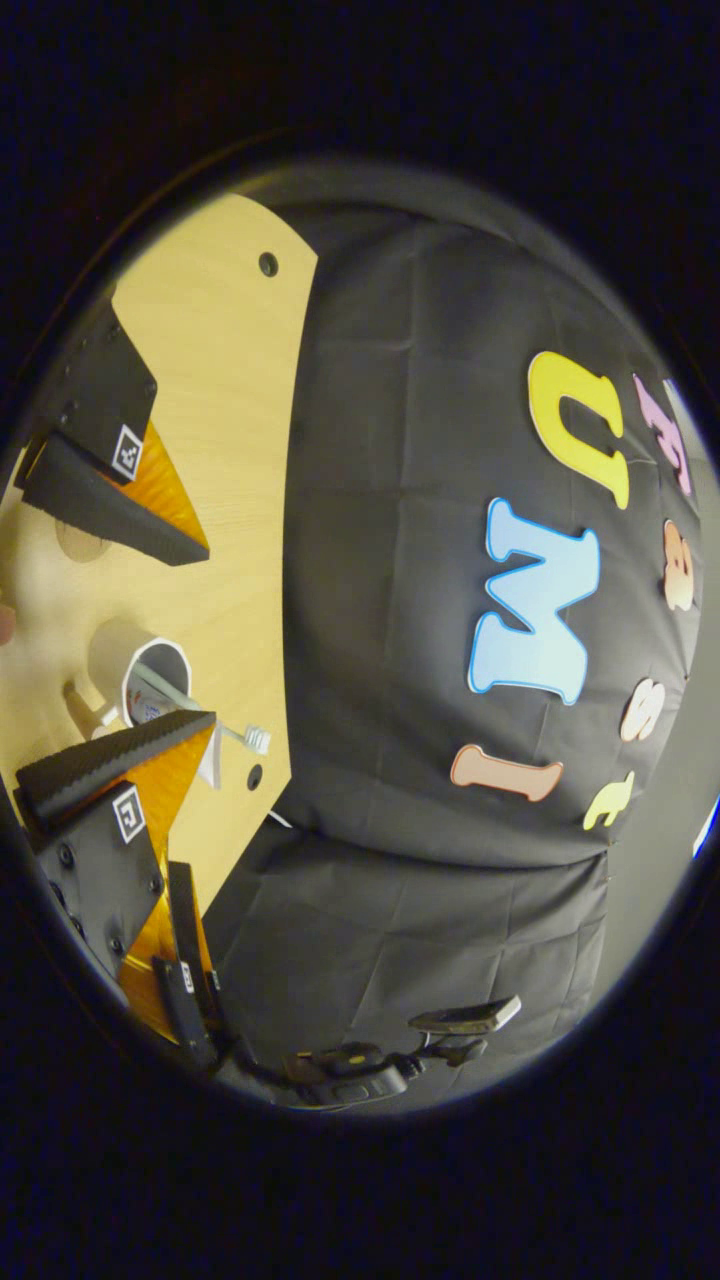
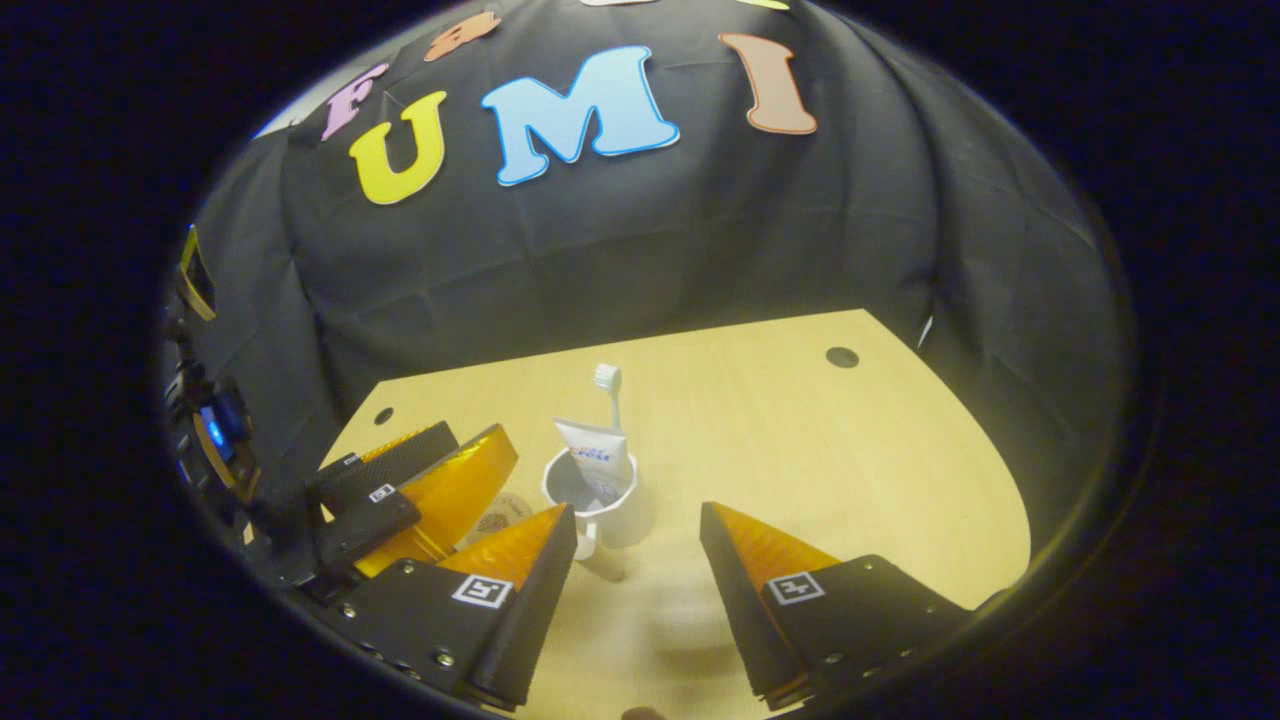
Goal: Put the toothbrush and toothpaste on the desktop into the cup, then pick up the cup and place it on the coaster on the desktop.
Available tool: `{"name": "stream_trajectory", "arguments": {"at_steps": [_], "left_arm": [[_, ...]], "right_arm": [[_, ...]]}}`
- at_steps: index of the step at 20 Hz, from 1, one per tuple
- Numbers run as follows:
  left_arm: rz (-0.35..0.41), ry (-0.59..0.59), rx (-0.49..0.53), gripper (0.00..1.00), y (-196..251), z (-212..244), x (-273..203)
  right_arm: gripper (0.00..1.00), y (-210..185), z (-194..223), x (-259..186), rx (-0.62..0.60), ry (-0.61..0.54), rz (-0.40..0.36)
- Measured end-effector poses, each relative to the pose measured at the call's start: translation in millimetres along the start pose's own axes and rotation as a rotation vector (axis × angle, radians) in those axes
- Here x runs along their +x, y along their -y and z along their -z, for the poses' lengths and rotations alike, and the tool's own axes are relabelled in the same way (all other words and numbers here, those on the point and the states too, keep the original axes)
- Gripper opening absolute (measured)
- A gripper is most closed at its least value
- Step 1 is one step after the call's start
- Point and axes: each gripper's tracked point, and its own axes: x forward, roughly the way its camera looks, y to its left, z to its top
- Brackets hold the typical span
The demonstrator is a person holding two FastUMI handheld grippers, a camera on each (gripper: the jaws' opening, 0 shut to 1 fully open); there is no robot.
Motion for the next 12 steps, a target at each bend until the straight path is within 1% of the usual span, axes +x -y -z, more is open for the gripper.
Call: {"name": "stream_trajectory", "arguments": {"at_steps": [3,6,7,8,12], "left_arm": [[-0.009,-0.017,0.016,0.94,-1,-1,-12],[-0.023,-0.05,0.013,0.94,-3,2,-22],[-0.037,-0.061,0.015,0.94,-7,4,-24],[-0.036,-0.073,0.012,0.95,-9,7,-28],[-0.042,-0.106,0.0,0.95,-20,9,-36]], "right_arm": [[0.77,0,9,12,-0.018,-0.053,0.025],[0.77,-6,19,20,-0.016,-0.128,0.029],[0.8,-6,24,23,-0.014,-0.16,0.034],[0.95,-7,29,27,-0.011,-0.183,0.032],[0.95,-12,39,37,-0.005,-0.271,0.04]]}}
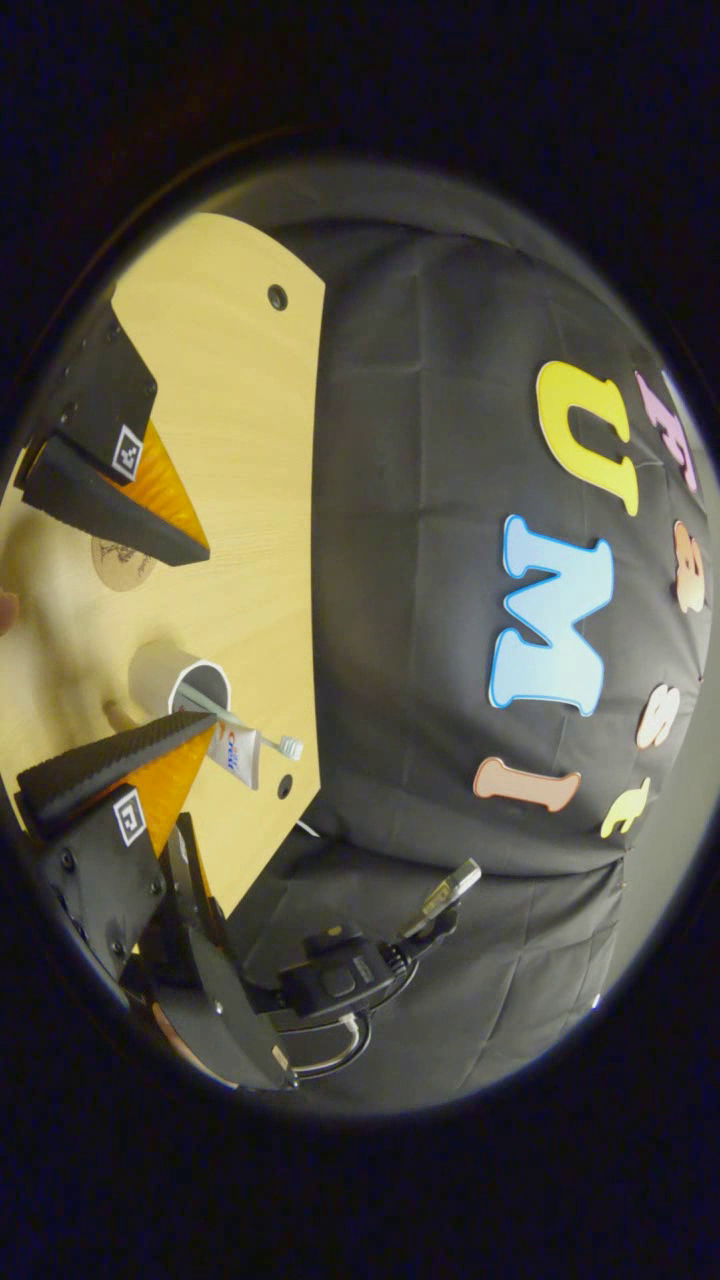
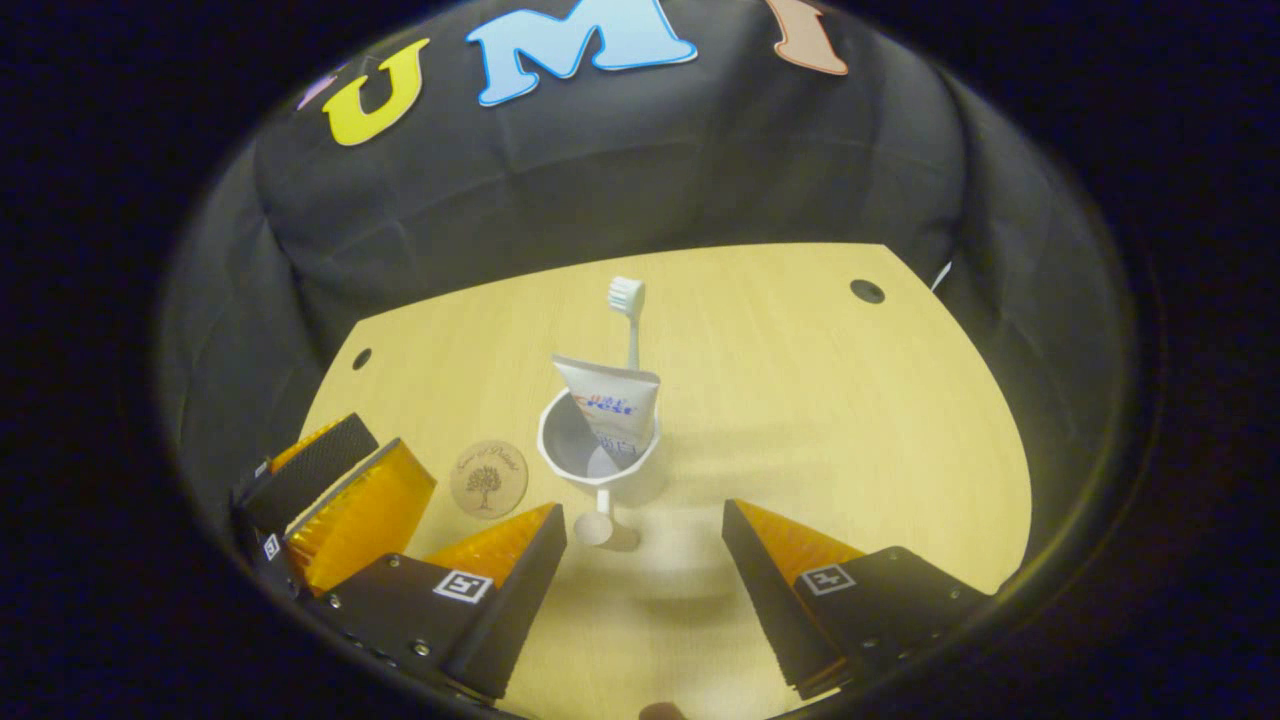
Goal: Put the toothbrush and toothpaste on the desktop into the cup, then pick up the cup and place it on the coaster on the desktop.
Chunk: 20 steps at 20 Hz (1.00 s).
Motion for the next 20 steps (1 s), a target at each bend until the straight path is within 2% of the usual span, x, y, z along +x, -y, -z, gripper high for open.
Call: {"name": "stream_trajectory", "arguments": {"at_steps": [9,12,19,20], "left_arm": [[-0.016,-0.097,-0.006,0.96,-21,10,-1],[-0.022,-0.138,-0.033,0.96,-33,20,0],[-0.067,-0.19,-0.1,0.96,-67,35,2],[-0.071,-0.194,-0.105,0.96,-71,39,3]], "right_arm": [[0.95,-8,3,26,-0.091,-0.175,0.076],[0.94,-13,9,34,-0.096,-0.238,0.079],[0.94,-16,14,56,-0.119,-0.294,0.093],[0.92,-15,13,58,-0.121,-0.3,0.093]]}}
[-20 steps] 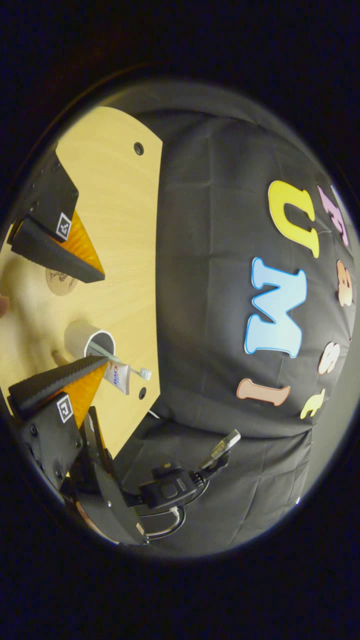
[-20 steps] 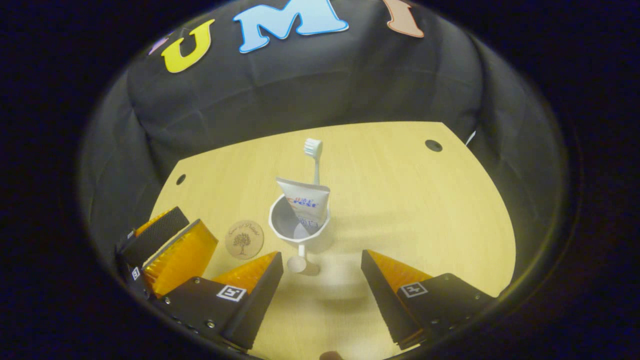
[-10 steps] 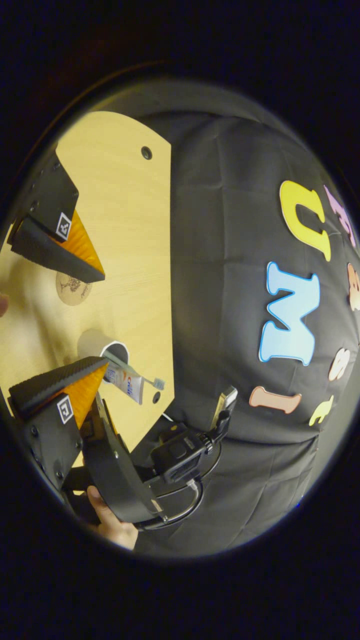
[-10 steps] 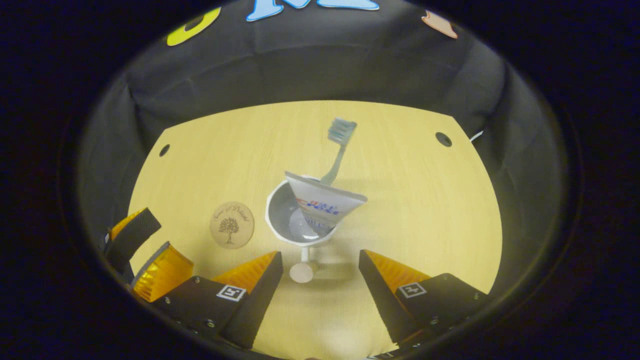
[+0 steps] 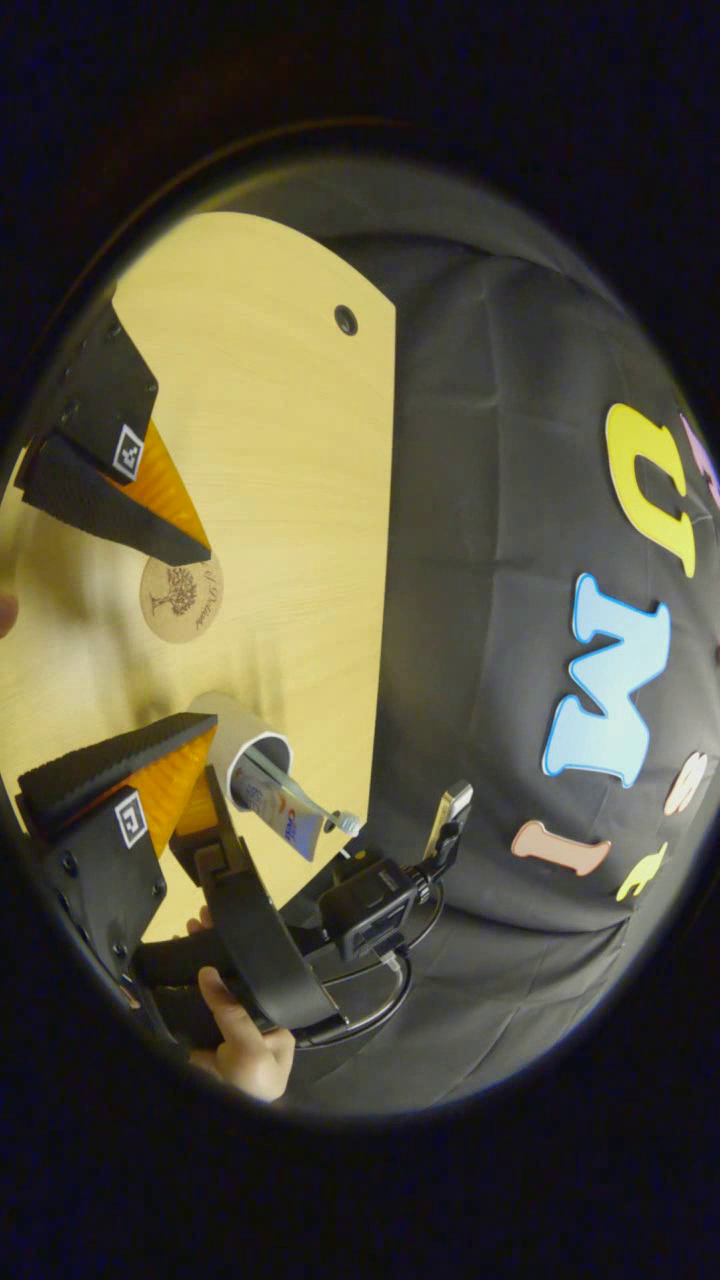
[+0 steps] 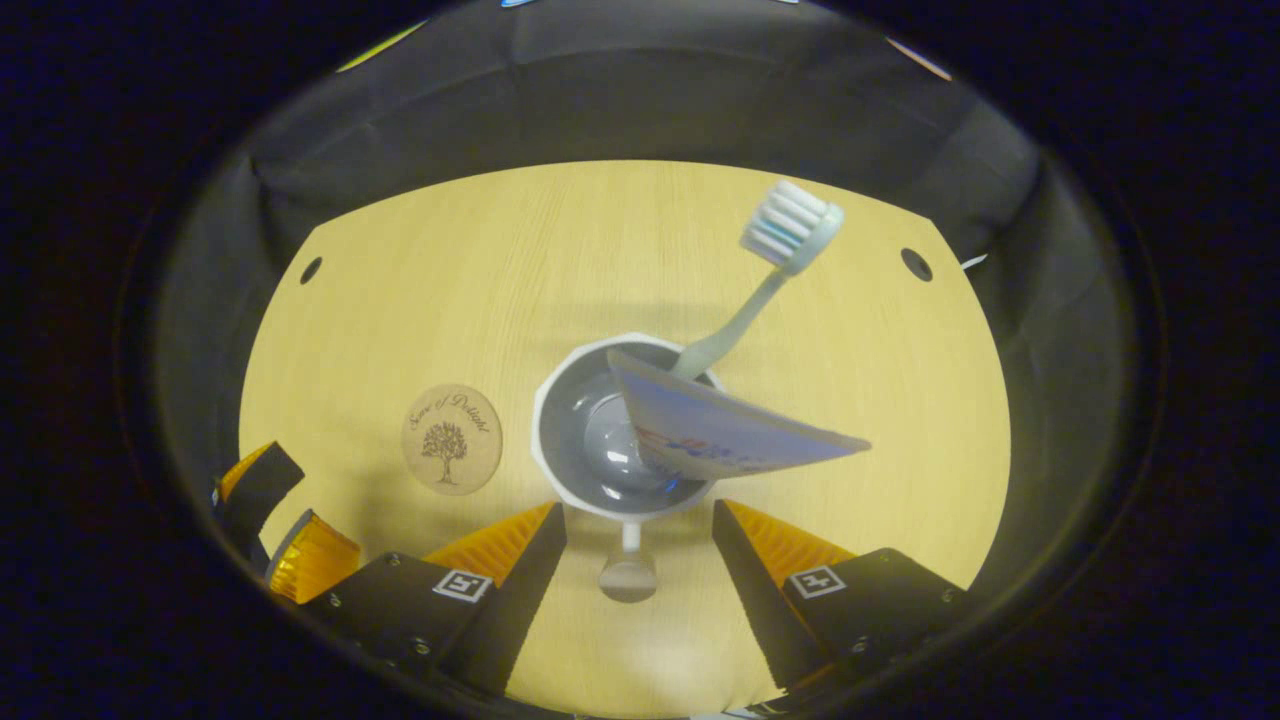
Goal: Put the toothbrush and toothpaste on the desktop into the cup, then pick up the cup and place it on the coaster on the desktop.
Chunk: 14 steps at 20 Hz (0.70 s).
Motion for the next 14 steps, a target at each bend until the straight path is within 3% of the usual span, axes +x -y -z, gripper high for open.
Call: {"name": "stream_trajectory", "arguments": {"at_steps": [10,12,13,14], "left_arm": [[-0.032,-0.023,-0.016,0.96,-12,6,0],[-0.044,-0.025,-0.012,0.96,-18,7,1],[-0.05,-0.024,-0.014,0.96,-23,6,1],[-0.055,-0.025,-0.016,0.96,-26,8,0]], "right_arm": [[0.74,-3,1,13,-0.006,-0.065,-0.014],[0.58,-4,5,20,-0.009,-0.076,-0.015],[0.59,-2,6,20,-0.008,-0.078,-0.01],[0.43,-3,6,21,-0.004,-0.082,-0.012]]}}
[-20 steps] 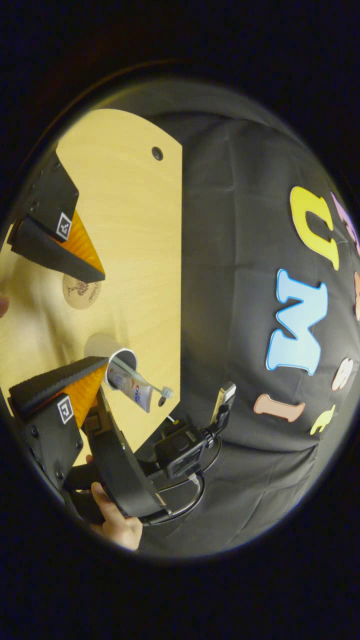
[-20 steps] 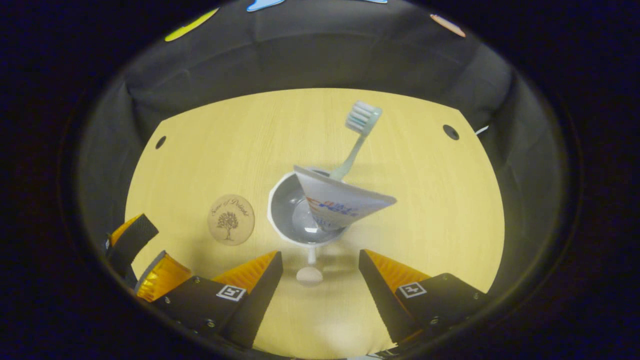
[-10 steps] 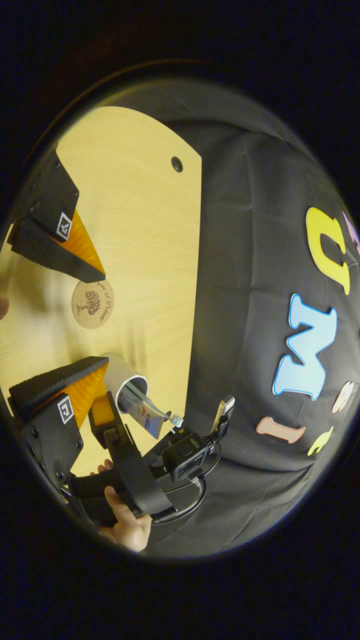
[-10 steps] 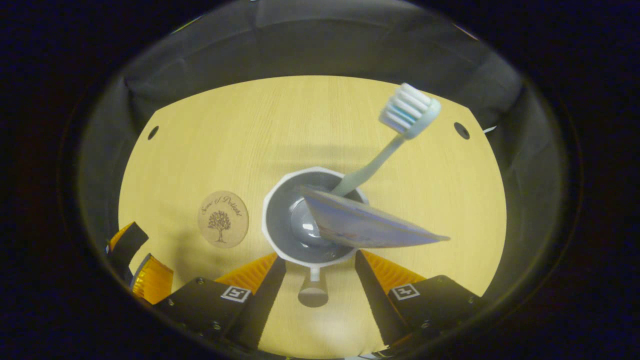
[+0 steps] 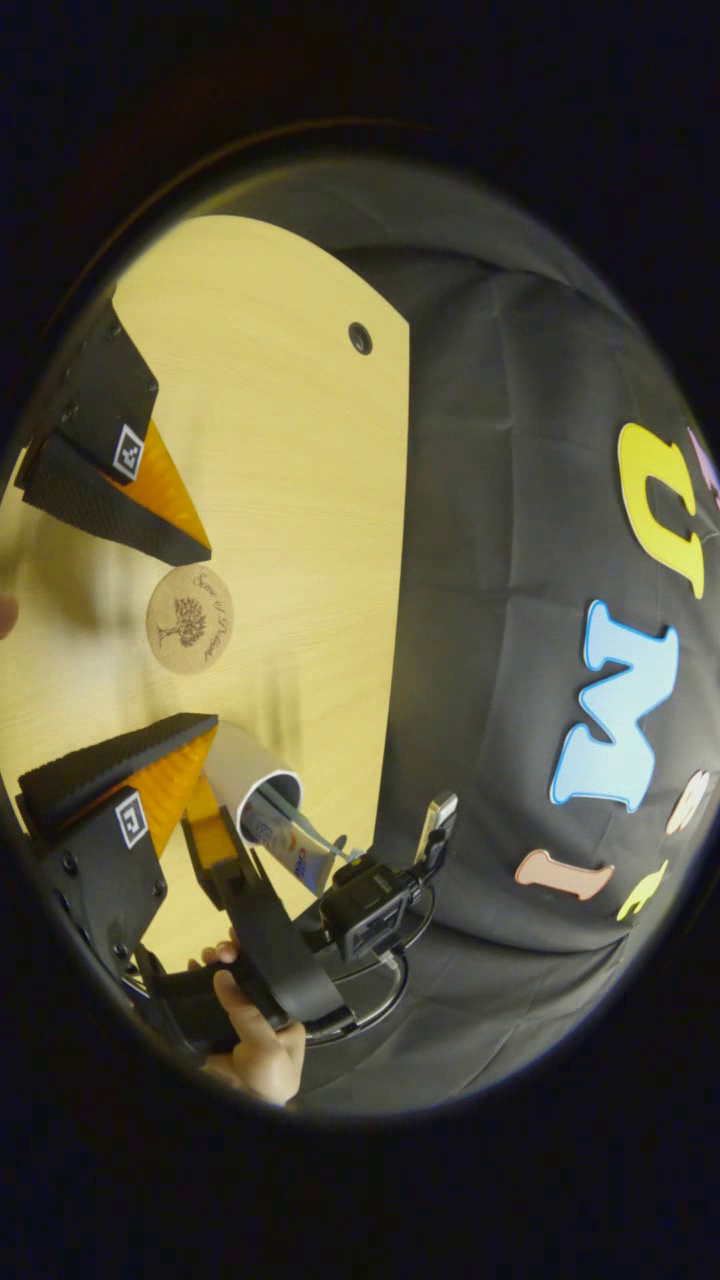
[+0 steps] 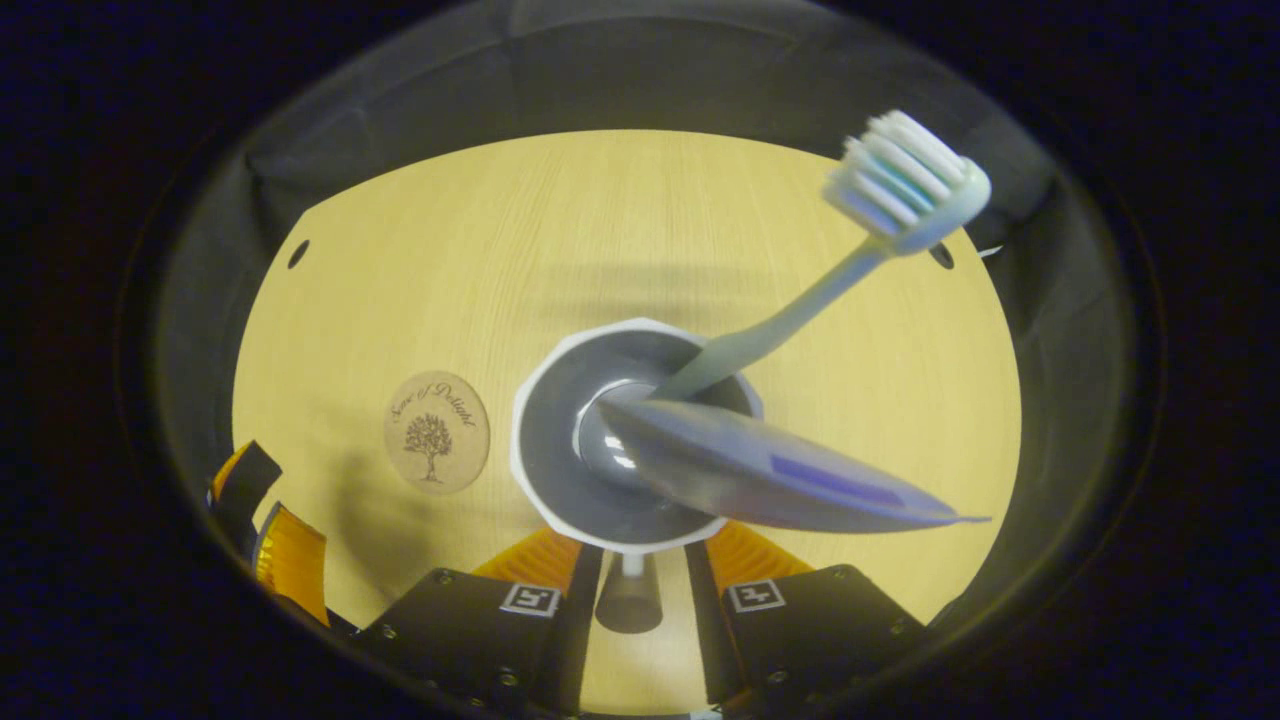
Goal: Put the toothbrush and toothpaste on the desktop into the cup, then pick up the cup and place it on the coaster on the desktop.
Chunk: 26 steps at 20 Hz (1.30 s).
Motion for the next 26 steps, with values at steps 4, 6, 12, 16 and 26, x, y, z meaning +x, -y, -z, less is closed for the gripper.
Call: {"name": "stream_trajectory", "arguments": {"at_steps": [4,6,12,16,26], "left_arm": [[-0.014,-0.01,-0.026,0.96,-7,6,-1],[-0.017,-0.011,-0.035,0.96,-8,7,-1],[-0.037,-0.005,-0.04,0.99,-14,5,-5],[-0.05,-0.005,-0.06,0.99,-19,9,-12],[-0.08,-0.005,-0.128,0.94,-47,22,-51]], "right_arm": [[0.24,-1,1,1,0.022,-0.01,-0.009],[0.27,0,1,0,0.013,-0.004,-0.01],[0.24,-7,-1,-7,0.009,0.021,-0.04],[0.24,-24,0,-13,-0.013,0.033,-0.06],[0.24,-85,-5,-22,-0.169,0.055,-0.073]]}}
